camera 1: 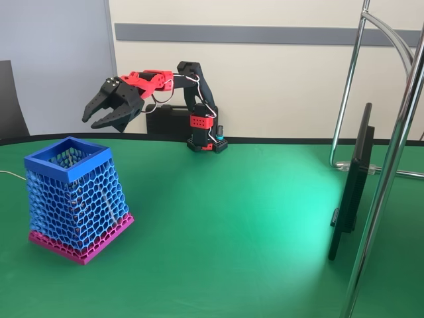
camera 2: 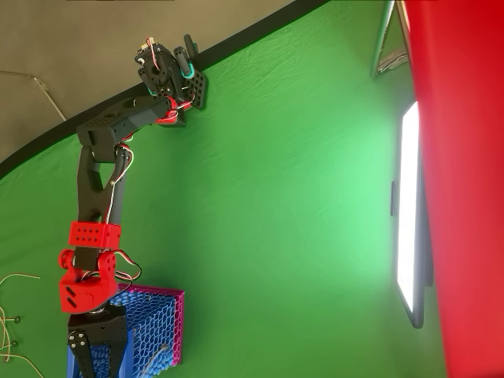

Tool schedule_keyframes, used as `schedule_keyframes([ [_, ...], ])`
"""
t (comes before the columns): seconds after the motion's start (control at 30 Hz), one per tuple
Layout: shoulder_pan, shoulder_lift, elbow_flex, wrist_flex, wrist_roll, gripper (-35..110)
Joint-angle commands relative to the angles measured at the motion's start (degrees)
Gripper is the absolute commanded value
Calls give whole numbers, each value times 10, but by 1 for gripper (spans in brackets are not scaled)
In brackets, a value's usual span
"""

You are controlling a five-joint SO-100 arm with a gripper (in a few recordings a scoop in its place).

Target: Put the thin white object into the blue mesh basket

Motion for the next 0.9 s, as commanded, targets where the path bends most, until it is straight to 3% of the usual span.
schedule_keyframes([
  [0.0, -3, 20, 8, -12, -2, 14],
  [0.53, -76, 180, 194, -43, -73, 11],
  [0.87, -185, 381, 480, -122, -265, 6],
])
